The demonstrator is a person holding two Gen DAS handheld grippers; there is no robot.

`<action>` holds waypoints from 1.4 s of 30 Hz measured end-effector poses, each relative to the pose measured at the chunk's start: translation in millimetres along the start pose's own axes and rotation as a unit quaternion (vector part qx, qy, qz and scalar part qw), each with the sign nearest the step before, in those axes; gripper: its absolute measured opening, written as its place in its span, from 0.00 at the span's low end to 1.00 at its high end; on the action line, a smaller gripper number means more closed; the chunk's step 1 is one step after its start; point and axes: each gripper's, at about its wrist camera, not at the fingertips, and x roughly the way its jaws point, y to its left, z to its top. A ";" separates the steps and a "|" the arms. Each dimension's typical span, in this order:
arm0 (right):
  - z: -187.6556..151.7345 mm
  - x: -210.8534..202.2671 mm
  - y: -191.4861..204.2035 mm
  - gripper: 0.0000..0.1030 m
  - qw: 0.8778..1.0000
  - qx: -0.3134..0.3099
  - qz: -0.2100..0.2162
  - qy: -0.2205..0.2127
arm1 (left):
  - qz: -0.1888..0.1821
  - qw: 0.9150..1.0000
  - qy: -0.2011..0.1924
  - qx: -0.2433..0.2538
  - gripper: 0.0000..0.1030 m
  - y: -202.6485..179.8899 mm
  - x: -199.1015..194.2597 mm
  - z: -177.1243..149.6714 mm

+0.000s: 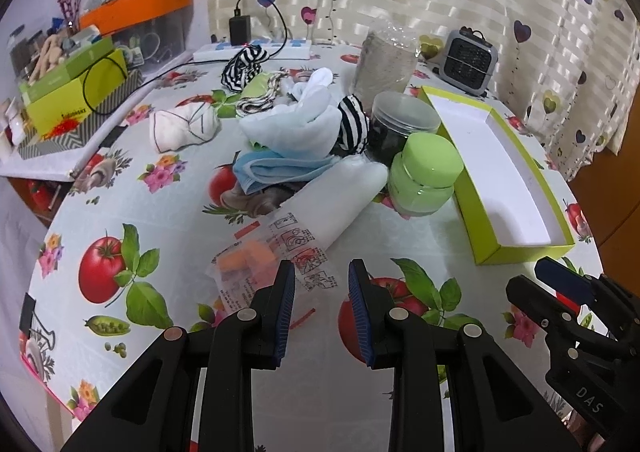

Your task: Organize soft objects

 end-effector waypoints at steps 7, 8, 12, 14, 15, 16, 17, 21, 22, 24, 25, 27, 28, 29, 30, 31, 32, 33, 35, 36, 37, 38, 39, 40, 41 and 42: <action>-0.1 0.1 0.3 0.43 1.000 0.000 0.001 -0.001 | 0.000 1.000 0.000 -0.002 0.26 1.9 0.0 -0.5; -0.2 0.1 0.4 0.43 1.000 0.000 0.001 -0.001 | -0.003 1.000 0.001 -0.003 0.26 2.4 0.0 -0.5; -0.7 -0.6 0.8 0.43 1.000 0.000 0.000 -0.002 | -0.005 1.000 -0.003 -0.003 0.26 4.0 -1.2 0.5; -0.9 -0.5 1.5 0.43 1.000 0.000 0.000 -0.002 | -0.006 1.000 -0.004 -0.002 0.26 3.9 -1.8 0.7; -0.1 -0.4 0.2 0.43 1.000 0.000 0.001 -0.002 | -0.006 1.000 -0.004 -0.002 0.26 3.9 -1.7 0.7; -0.1 -1.2 -0.3 0.43 1.000 0.000 0.001 -0.002 | -0.006 1.000 -0.003 -0.003 0.26 4.0 -1.7 0.6; 1.4 -2.5 -2.5 0.43 1.000 0.000 0.001 -0.003 | -0.005 1.000 -0.003 -0.003 0.26 3.9 -1.7 0.4; 2.3 -3.5 -4.7 0.43 1.000 0.001 0.002 -0.003 | -0.003 1.000 -0.002 -0.005 0.26 3.5 -1.9 0.1; 2.3 -3.5 -4.7 0.43 1.000 0.002 0.002 -0.003 | -0.003 1.000 -0.003 -0.005 0.26 3.1 -2.6 -0.1; 3.8 -4.1 -5.3 0.43 1.000 0.001 0.002 -0.002 | -0.002 1.000 -0.002 -0.003 0.26 2.1 -3.1 0.0; 5.6 -5.4 -6.3 0.43 1.000 0.001 0.003 -0.003 | -0.006 1.000 -0.004 -0.003 0.26 3.0 -3.2 -0.4; 6.0 -5.2 -5.9 0.43 1.000 0.000 0.003 -0.004 | -0.015 1.000 -0.006 0.002 0.26 2.0 -4.4 0.2; 5.3 -4.9 -4.8 0.43 1.000 -0.001 0.003 -0.005 | -0.015 1.000 -0.009 0.005 0.26 1.0 -5.7 0.3; 6.8 -5.6 -5.5 0.43 1.000 0.000 0.004 -0.006 | -0.020 1.000 -0.012 0.009 0.26 -0.4 -7.3 0.5; 5.2 -4.2 -3.9 0.43 1.000 -0.001 0.004 -0.006 | -0.018 1.000 -0.013 0.010 0.26 -1.5 -8.5 0.8; 5.9 -4.3 -3.6 0.43 1.000 -0.001 0.005 -0.007 | -0.009 1.000 -0.018 0.013 0.26 -3.1 -10.5 1.2; 6.3 -4.1 -3.6 0.43 1.000 -0.002 0.005 -0.008 | -0.007 1.000 -0.021 0.017 0.26 -4.1 -11.4 1.5; 6.7 -3.5 -3.7 0.43 1.000 -0.002 0.006 -0.008 | -0.006 1.000 -0.021 0.018 0.26 -4.9 -11.8 2.1; 6.1 -3.8 -3.7 0.43 1.000 -0.001 0.006 -0.007 | -0.005 1.000 -0.016 0.017 0.26 -4.5 -10.2 2.7; 6.0 -3.7 -3.7 0.43 1.000 -0.002 0.006 -0.007 | -0.003 1.000 -0.014 0.017 0.26 -4.2 -9.1 2.9; 5.4 -3.8 -3.4 0.43 1.000 -0.002 0.008 -0.007 | 0.000 1.000 -0.013 0.016 0.26 -3.6 -7.9 2.9; 5.4 -3.4 -3.0 0.43 1.000 -0.002 0.009 -0.007 | 0.000 1.000 -0.012 0.015 0.26 -3.3 -7.2 2.5; 5.4 -3.0 -2.5 0.43 1.000 -0.003 0.011 -0.006 | -0.001 1.000 -0.011 0.015 0.26 -2.9 -6.8 1.8; 5.1 -2.9 -2.4 0.43 1.000 -0.003 0.012 -0.006 | 0.000 1.000 -0.011 0.016 0.26 -3.3 -6.4 1.3; 5.2 -2.6 -2.2 0.43 1.000 -0.003 0.014 -0.006 | 0.004 1.000 -0.011 0.020 0.26 -4.4 -6.0 0.7; 5.3 -2.5 -1.9 0.43 1.000 -0.003 0.015 -0.006 | 0.007 1.000 -0.012 0.023 0.26 -5.2 -6.0 0.4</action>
